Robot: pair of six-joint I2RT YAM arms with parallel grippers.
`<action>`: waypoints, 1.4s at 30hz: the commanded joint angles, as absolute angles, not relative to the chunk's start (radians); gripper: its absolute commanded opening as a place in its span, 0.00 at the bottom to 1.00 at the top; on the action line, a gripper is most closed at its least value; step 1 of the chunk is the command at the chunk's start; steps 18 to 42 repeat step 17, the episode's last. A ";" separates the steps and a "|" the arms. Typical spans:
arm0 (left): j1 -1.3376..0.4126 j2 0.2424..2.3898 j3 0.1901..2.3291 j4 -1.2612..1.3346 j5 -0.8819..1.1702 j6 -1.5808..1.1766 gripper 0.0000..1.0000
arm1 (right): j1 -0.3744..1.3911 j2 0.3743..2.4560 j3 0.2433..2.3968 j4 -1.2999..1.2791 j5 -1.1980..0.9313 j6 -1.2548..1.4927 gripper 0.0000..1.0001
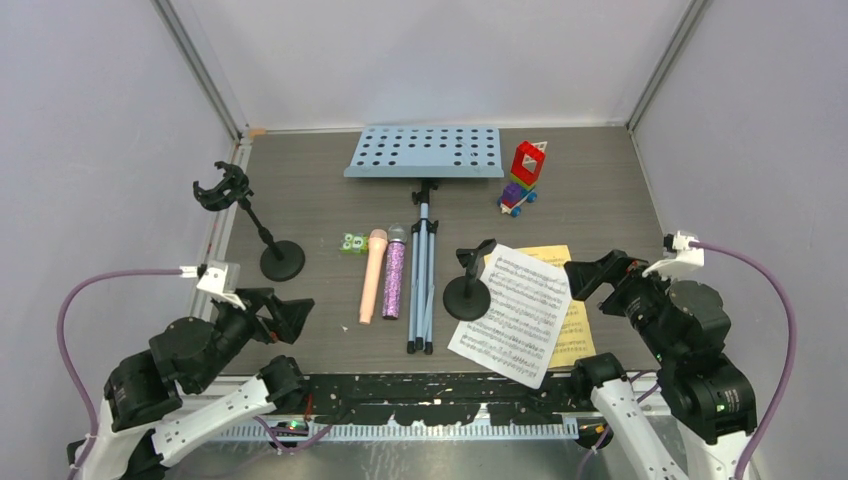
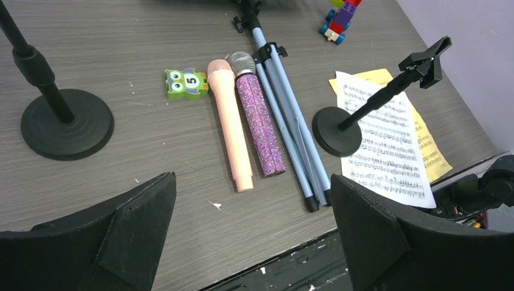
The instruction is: Pack up the instrument practice props
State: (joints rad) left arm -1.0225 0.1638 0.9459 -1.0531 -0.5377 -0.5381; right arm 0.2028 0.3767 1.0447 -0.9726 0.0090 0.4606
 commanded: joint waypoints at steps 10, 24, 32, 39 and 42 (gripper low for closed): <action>-1.019 0.253 0.949 -1.007 -0.514 -0.497 1.00 | 0.202 0.342 1.035 -0.916 -0.003 0.433 1.00; -1.020 0.272 0.951 -1.010 -0.525 -0.497 1.00 | 0.202 0.328 1.020 -0.903 -0.003 0.436 1.00; -1.020 0.272 0.951 -1.010 -0.525 -0.497 1.00 | 0.202 0.328 1.020 -0.903 -0.003 0.436 1.00; -1.020 0.272 0.951 -1.010 -0.525 -0.497 1.00 | 0.202 0.328 1.020 -0.903 -0.003 0.436 1.00; -1.020 0.272 0.951 -1.010 -0.525 -0.497 1.00 | 0.202 0.328 1.020 -0.903 -0.003 0.436 1.00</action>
